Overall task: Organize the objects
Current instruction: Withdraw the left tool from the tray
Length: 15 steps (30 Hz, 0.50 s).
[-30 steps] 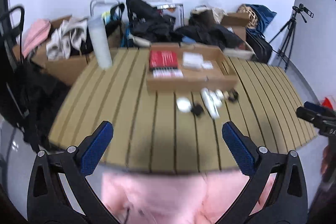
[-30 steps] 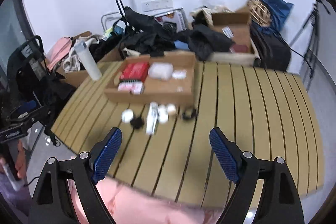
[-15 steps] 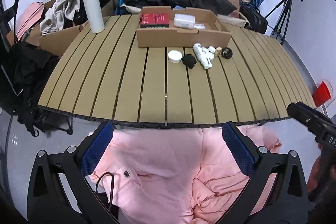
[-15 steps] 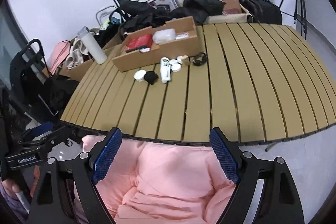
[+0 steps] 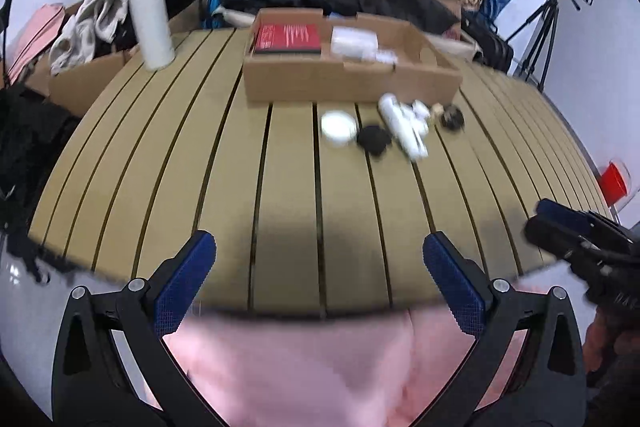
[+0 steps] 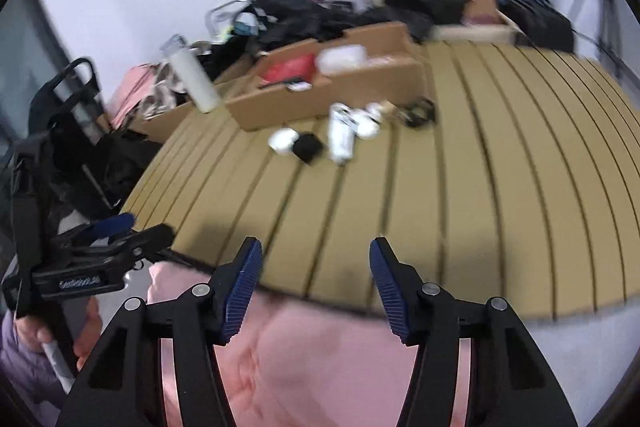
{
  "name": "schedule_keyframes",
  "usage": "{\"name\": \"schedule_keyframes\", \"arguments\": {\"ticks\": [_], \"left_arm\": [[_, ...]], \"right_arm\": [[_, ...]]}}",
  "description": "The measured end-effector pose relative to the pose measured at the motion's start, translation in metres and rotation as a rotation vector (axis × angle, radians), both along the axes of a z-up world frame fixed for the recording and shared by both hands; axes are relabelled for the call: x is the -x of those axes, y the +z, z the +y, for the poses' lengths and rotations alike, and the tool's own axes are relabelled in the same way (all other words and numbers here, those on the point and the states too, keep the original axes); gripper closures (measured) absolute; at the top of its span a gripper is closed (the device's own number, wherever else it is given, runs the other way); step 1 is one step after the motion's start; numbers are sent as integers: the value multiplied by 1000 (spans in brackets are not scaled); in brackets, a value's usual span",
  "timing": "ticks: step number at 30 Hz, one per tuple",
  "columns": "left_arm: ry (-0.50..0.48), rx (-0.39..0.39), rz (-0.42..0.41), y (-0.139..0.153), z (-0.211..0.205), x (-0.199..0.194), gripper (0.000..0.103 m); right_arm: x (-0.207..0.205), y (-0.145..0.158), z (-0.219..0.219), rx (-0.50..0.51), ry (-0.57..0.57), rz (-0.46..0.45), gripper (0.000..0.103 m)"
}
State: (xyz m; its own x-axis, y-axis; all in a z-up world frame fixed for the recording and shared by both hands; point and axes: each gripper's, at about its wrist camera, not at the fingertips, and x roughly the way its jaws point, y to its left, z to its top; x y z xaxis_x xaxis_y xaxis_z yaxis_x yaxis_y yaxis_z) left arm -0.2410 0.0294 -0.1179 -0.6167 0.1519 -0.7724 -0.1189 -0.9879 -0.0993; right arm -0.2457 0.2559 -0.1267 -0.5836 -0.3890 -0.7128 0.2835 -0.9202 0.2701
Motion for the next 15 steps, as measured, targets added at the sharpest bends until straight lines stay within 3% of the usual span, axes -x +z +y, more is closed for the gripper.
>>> {"name": "schedule_keyframes", "arguments": {"ticks": [4,7,12,14,15], "left_arm": [[-59,83,30,-19,10,47,1],[-40,179,34,-37,11,74,7],[-39,84,-14,-57,-9,99,10],[-77,53,-24,-59,-9,104,11],[-97,48,-15,-59,-5,105,12]], "right_arm": [[56,-17,-40,-89,106,17,43],[95,-32,-66,-148,175,41,43],[146,-58,-98,-241,275,61,47],[156,-71,-106,-255,300,37,62],[158,-74,-107,-276,284,58,63]]}}
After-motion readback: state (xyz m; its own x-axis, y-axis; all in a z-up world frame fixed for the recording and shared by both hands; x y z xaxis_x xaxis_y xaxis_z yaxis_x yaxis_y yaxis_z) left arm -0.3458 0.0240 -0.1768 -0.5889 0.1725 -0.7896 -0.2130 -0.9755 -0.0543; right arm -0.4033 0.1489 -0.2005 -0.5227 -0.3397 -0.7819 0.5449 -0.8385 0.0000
